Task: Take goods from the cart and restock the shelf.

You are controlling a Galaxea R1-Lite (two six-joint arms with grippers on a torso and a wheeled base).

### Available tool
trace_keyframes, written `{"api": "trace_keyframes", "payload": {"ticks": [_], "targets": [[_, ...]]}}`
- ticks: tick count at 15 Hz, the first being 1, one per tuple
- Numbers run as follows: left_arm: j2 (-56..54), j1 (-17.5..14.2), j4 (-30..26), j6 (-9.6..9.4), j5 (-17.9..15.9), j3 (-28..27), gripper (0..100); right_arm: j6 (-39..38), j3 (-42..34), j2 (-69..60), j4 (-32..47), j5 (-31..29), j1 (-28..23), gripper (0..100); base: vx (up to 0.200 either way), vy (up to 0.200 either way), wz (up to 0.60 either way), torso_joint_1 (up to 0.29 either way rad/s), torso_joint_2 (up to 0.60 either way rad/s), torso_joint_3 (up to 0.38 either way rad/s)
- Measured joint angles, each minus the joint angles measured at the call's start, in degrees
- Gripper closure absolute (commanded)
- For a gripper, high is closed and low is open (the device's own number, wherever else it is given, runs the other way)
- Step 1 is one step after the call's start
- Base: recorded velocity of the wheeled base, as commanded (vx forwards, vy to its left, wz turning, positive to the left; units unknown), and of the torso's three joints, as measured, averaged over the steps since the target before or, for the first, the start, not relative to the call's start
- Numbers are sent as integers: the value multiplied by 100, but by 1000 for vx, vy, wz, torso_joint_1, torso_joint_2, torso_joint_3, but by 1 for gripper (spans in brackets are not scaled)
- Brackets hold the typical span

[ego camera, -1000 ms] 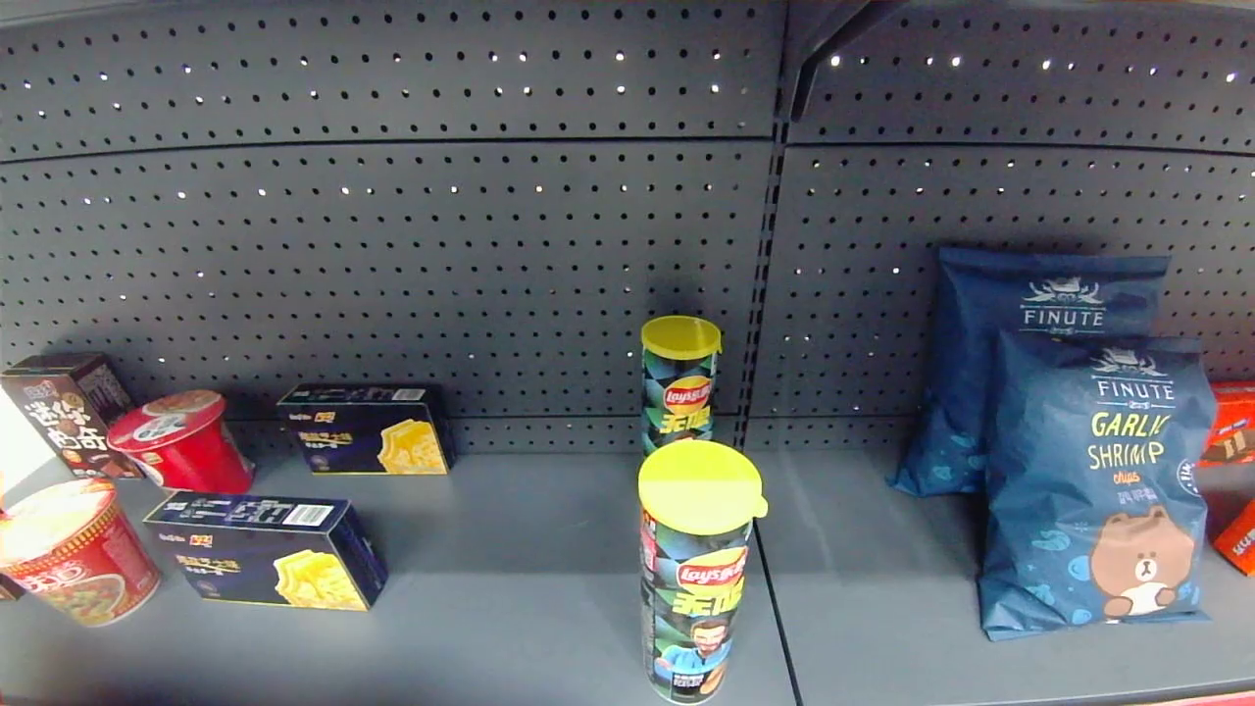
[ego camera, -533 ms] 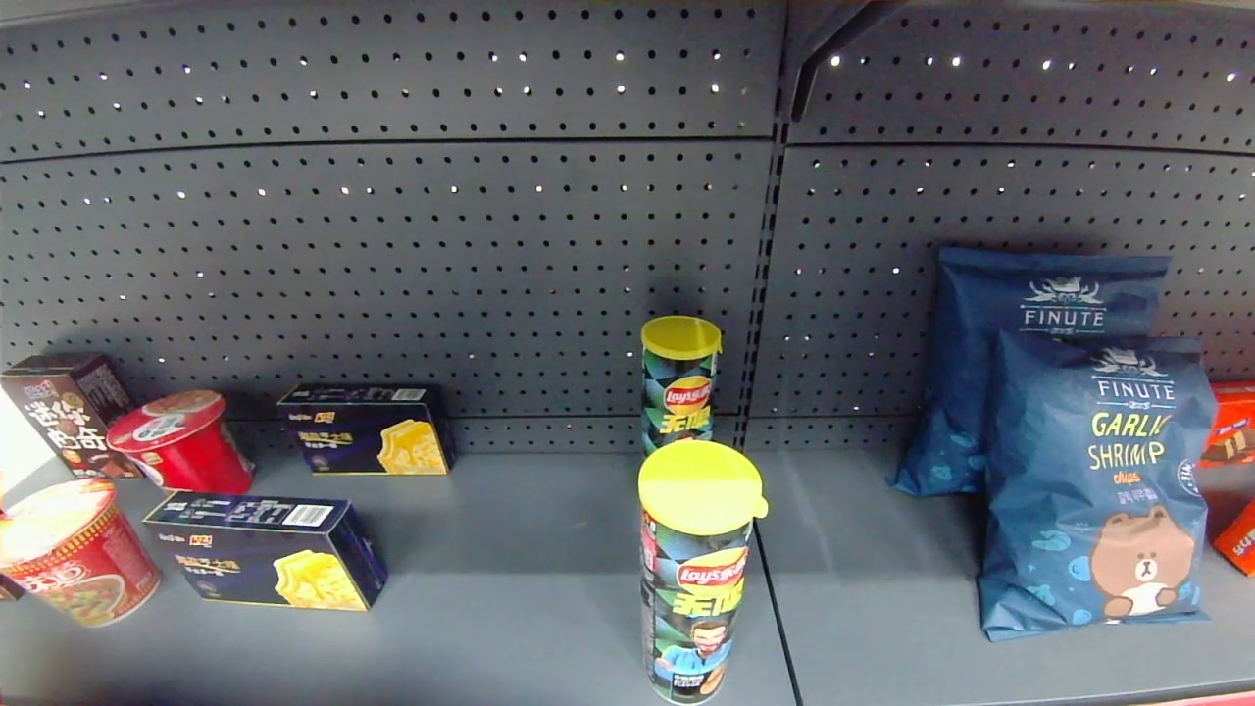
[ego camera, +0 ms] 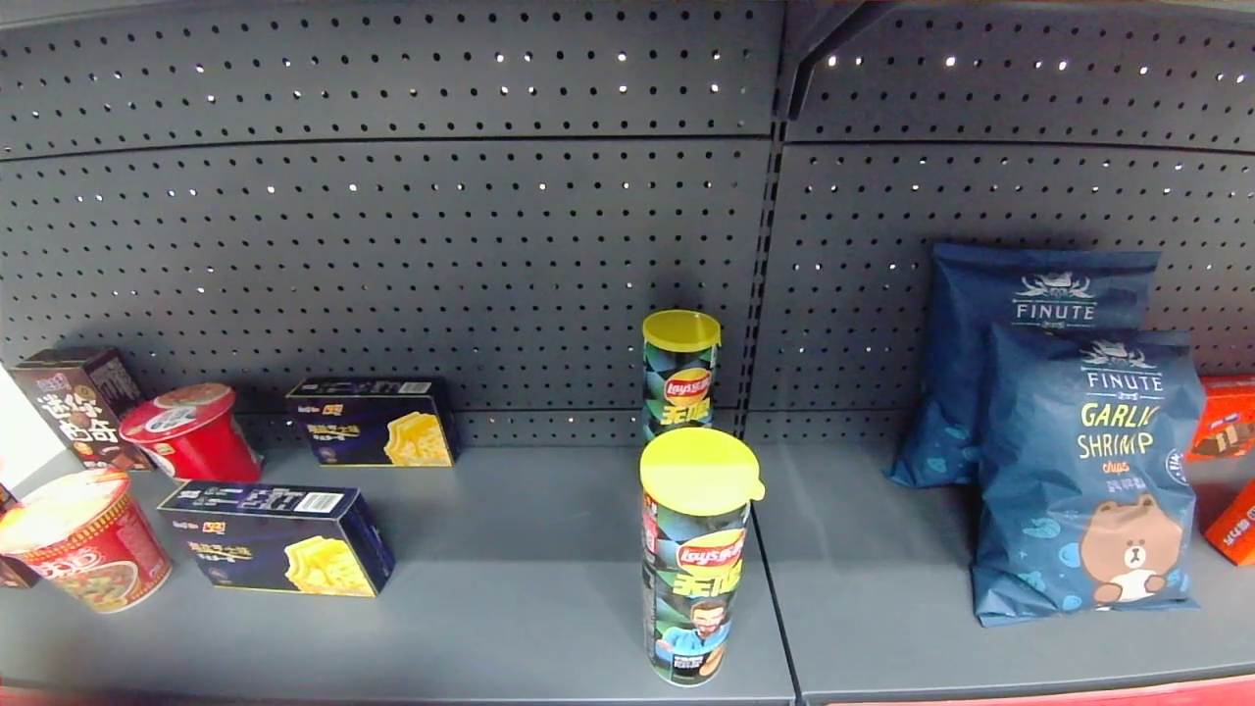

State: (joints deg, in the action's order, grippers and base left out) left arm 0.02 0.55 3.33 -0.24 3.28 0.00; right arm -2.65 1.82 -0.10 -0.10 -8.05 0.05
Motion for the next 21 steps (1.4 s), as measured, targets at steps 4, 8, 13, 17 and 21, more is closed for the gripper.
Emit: {"api": "trace_keyframes", "payload": {"ticks": [4, 8, 13, 17, 21], "targets": [[0, -2, -2, 32, 20, 0, 0, -2, -6, 0, -12, -161, 5, 0, 0, 0, 0, 0, 0, 0], [0, -2, -18, 98, -16, 0, 0, 5, -6, 0, -15, -200, 0, 0, 0, 0, 0, 0, 0, 0], [0, -2, -2, 188, 20, 0, 0, 35, -6, 2, -11, -180, 5, 0, 0, 0, 0, 0, 0, 0], [0, -2, -7, 130, -28, 0, 0, 27, -6, 2, -12, -189, 2, 0, 0, 0, 0, 0, 0, 0], [0, -2, -284, 119, 24, -2, 0, 87, -6, 2, -9, -161, 0, 0, 0, 0, 0, 0, 0, 0]]}}
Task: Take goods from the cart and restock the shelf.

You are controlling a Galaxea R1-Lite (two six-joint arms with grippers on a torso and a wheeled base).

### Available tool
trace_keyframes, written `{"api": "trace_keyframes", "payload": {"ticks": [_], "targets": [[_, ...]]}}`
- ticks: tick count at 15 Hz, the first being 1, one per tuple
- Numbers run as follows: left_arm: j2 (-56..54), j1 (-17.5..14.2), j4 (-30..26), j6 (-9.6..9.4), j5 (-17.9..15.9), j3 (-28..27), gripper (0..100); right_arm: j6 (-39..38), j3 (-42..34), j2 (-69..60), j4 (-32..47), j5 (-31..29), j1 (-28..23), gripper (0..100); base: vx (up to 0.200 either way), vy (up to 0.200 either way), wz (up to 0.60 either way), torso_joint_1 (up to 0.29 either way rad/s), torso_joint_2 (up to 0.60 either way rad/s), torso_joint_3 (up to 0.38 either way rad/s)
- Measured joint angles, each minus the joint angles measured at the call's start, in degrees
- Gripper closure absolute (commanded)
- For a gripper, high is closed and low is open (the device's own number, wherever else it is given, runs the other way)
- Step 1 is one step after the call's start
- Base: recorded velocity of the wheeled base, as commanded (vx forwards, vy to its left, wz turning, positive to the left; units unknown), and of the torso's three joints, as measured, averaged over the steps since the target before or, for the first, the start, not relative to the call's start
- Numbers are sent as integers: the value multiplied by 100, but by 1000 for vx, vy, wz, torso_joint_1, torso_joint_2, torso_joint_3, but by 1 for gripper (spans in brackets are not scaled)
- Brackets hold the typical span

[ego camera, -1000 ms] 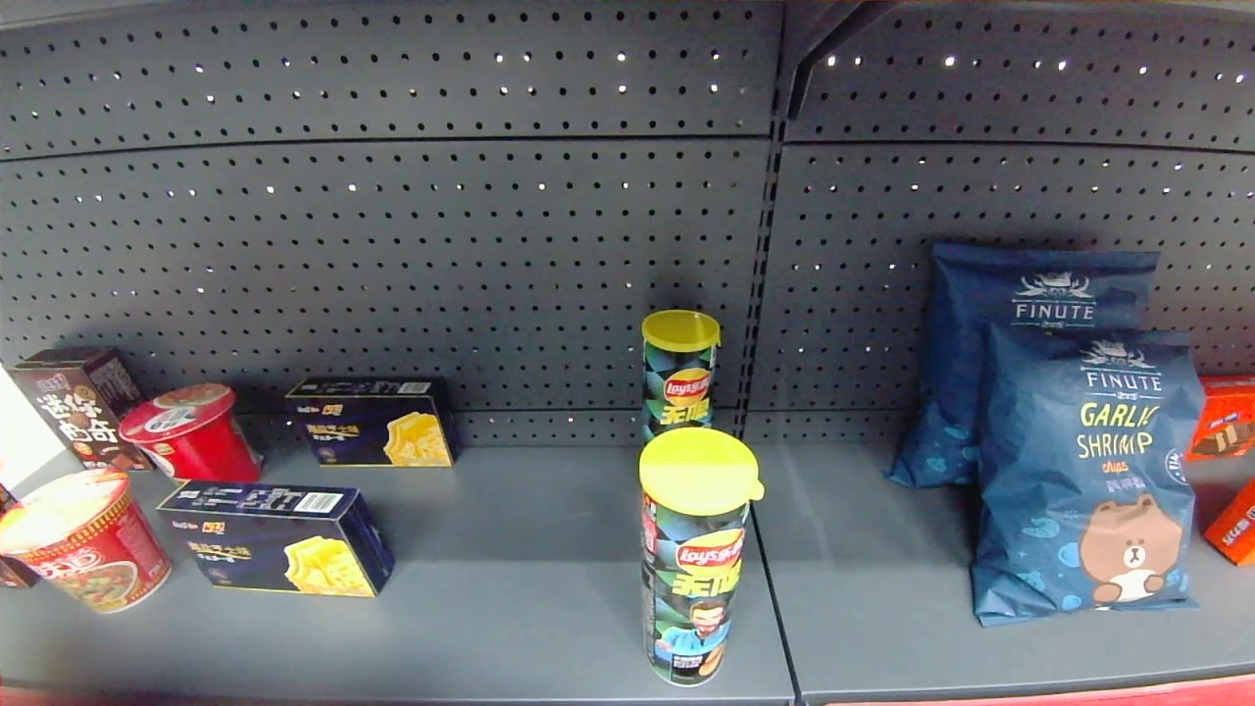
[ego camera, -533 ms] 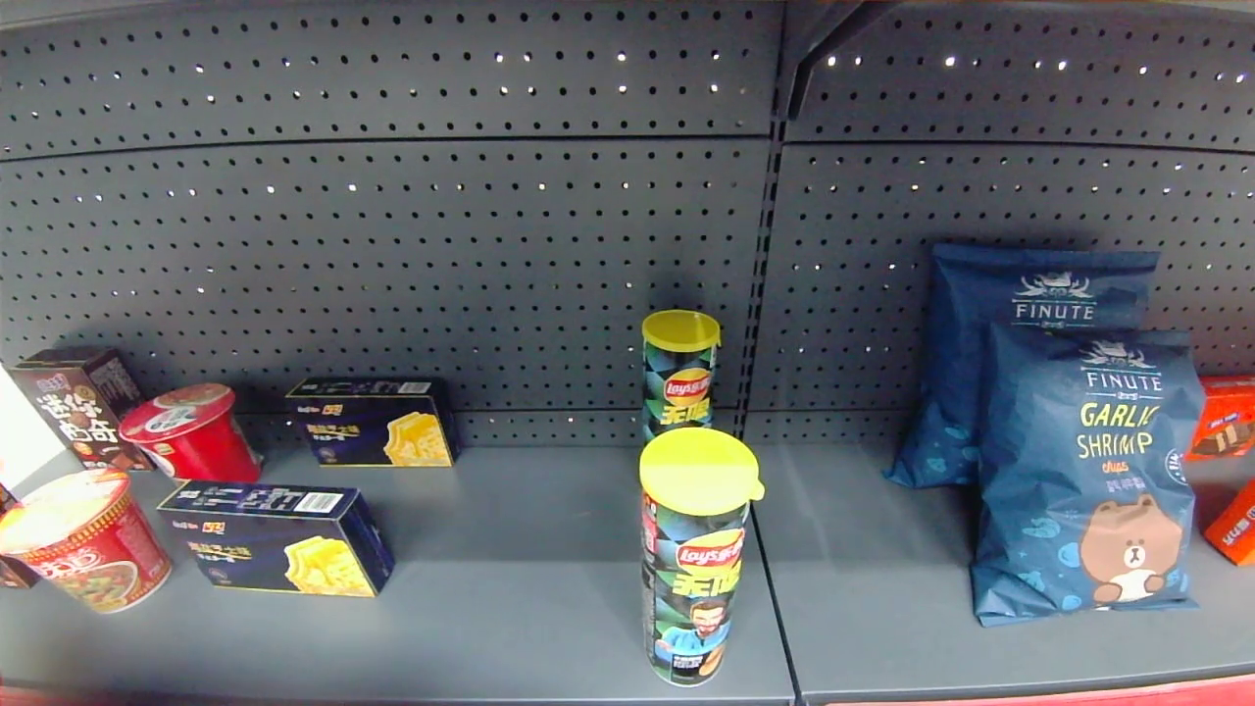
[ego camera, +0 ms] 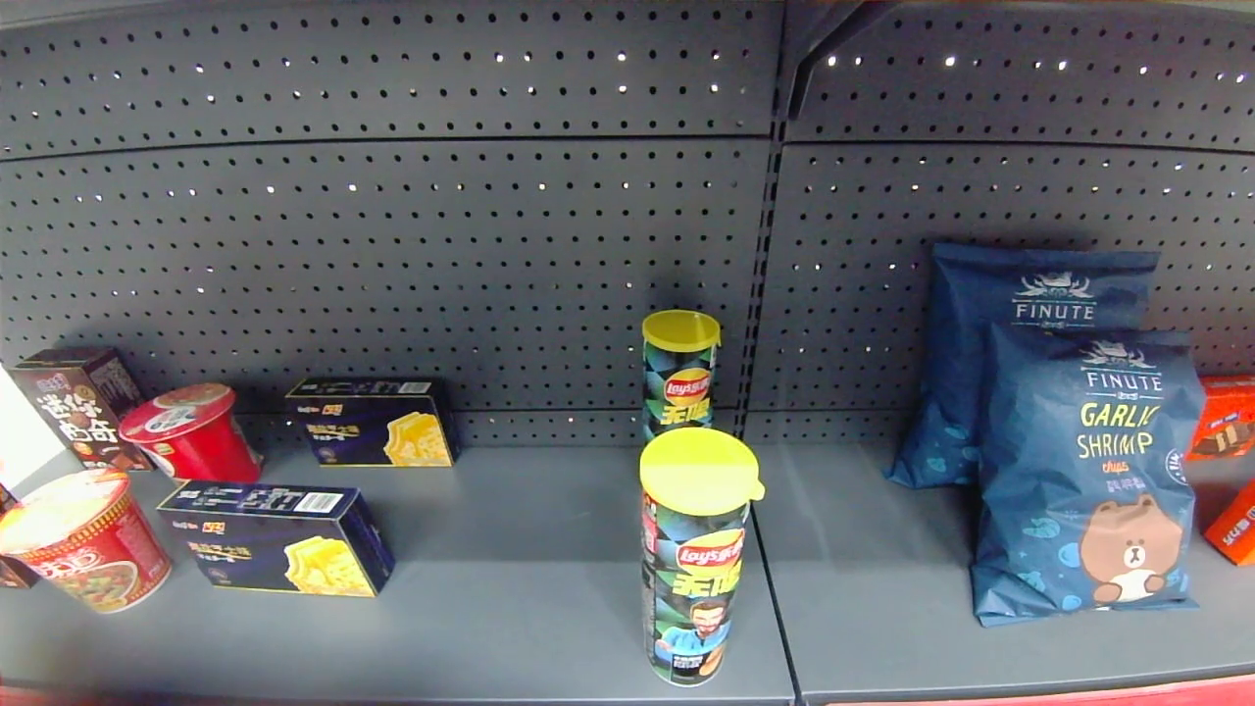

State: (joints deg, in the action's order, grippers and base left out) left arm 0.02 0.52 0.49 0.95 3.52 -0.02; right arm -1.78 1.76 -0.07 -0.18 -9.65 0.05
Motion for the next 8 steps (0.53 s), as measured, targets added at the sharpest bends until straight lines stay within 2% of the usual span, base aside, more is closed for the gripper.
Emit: {"api": "trace_keyframes", "payload": {"ticks": [8], "targets": [[0, 0, -6, -2, -11, 2, 0, 66, 0, 0, 2, 29, 5, 0, 0, 0, 0, 0, 0, 0]]}}
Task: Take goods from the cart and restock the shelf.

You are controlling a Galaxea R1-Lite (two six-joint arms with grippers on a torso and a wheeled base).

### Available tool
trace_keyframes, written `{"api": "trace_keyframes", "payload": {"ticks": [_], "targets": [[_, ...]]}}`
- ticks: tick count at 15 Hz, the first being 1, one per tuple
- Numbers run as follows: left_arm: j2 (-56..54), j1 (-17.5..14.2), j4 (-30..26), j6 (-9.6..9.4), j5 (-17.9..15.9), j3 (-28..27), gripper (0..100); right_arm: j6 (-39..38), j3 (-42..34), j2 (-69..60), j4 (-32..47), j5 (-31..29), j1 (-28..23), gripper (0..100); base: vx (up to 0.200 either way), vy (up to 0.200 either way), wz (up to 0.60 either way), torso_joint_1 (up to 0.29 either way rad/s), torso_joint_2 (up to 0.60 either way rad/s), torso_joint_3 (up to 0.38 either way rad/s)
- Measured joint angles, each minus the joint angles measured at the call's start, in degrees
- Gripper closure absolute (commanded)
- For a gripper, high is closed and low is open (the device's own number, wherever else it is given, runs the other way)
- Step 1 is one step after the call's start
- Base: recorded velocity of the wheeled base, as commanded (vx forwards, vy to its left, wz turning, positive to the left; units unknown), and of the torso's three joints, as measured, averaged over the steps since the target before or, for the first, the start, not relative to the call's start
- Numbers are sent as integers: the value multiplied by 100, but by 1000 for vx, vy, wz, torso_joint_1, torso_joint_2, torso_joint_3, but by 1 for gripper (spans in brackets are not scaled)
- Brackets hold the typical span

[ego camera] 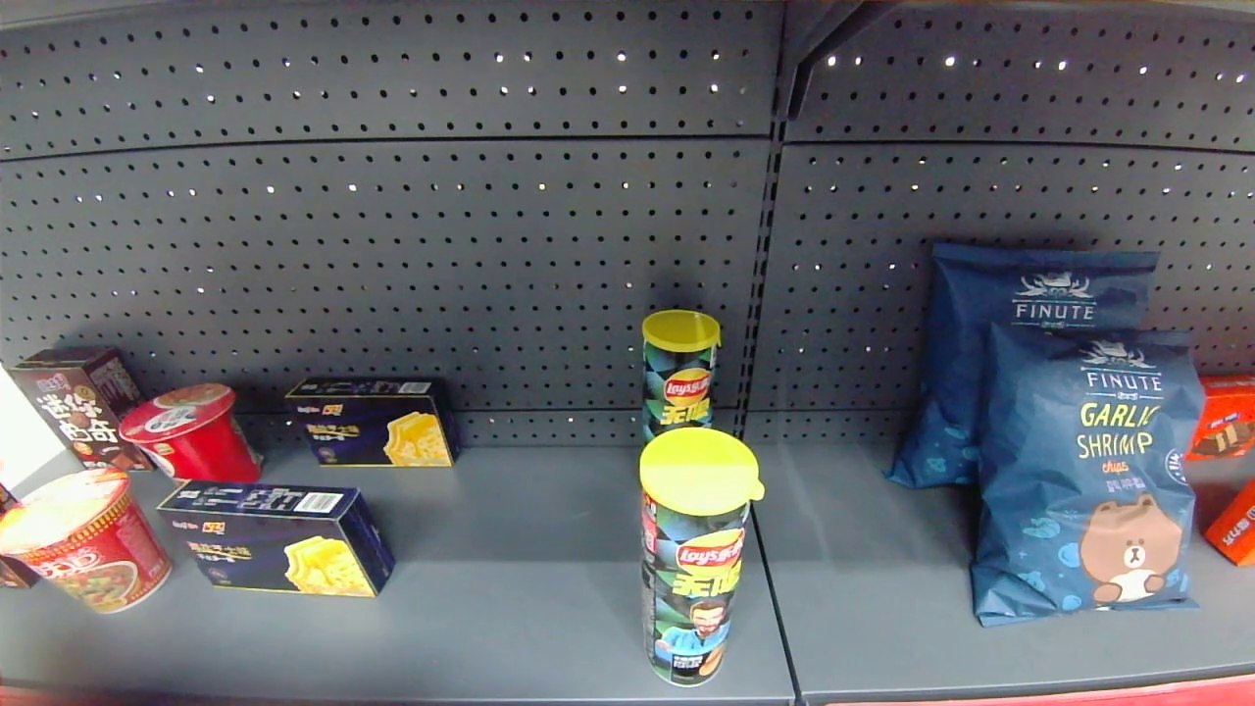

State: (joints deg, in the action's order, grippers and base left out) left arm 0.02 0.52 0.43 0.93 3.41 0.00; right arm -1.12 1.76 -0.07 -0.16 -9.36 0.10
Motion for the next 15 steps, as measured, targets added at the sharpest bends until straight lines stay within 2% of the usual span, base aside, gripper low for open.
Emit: {"api": "trace_keyframes", "payload": {"ticks": [8, 9, 11, 15], "targets": [[0, 0, 0, 2, -5, 0, 0, 55, 0, 0, 9, 69, -5, 0, 0, 0, 0, 0, 0, 0], [0, -1, 0, 2, -9, 0, 0, 101, 0, 0, 16, 156, -5, 0, 0, 0, 0, 0, 0, 0], [0, 0, 0, 2, -9, 0, 0, 278, 2, 0, 29, 716, 0, 0, 0, 0, 0, 0, 0, 0], [0, 0, 0, 0, -9, 0, 0, 289, -28, 0, -62, 1102, -5, 0, 0, 0, 0, 0, 0, 0]]}}
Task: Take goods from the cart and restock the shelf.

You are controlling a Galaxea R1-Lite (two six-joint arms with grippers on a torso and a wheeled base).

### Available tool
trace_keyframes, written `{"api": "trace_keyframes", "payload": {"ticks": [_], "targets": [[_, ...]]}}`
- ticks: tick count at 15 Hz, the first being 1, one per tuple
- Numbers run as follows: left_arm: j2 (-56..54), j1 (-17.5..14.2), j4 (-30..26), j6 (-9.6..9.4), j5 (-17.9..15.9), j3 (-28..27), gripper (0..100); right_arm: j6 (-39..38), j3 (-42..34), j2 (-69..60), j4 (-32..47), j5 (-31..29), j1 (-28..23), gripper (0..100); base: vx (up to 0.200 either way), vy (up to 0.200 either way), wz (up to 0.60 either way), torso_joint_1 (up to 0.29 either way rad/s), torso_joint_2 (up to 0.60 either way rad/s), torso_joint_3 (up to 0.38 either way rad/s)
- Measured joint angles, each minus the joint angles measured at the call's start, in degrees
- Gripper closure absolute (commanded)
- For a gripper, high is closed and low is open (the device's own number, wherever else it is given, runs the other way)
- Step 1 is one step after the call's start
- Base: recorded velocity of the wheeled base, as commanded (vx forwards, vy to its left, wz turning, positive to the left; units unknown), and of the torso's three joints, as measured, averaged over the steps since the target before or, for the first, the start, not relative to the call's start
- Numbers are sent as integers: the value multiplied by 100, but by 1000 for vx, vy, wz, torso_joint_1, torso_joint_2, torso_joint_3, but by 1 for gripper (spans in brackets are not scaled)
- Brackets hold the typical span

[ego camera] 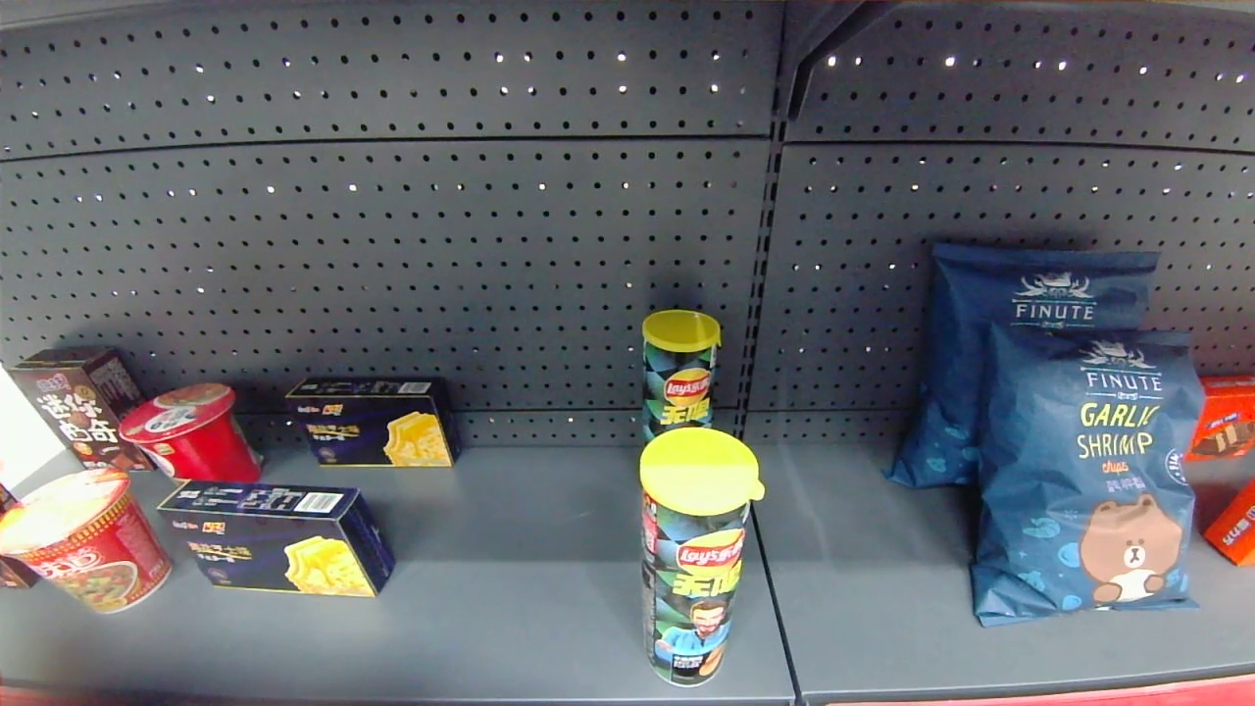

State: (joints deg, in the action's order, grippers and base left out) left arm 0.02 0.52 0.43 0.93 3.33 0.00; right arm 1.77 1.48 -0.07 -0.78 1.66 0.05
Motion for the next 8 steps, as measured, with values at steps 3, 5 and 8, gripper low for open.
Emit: {"api": "trace_keyframes", "payload": {"ticks": [3, 5, 8], "targets": [[0, 0, 0, 2, 0, 0, 0, -35, -123, 0, 78, -108, 0, 0, 0, 0, 0, 0, 0, 0], [0, 0, 0, 2, -2, 0, 0, -60, -134, 0, 85, -112, 0, 0, 0, 0, 0, 0, 0, 0], [0, 0, 0, 2, -2, 0, 0, -73, -143, 0, 88, -115, 5, 0, 0, 0, 0, 0, 0, 0]]}}
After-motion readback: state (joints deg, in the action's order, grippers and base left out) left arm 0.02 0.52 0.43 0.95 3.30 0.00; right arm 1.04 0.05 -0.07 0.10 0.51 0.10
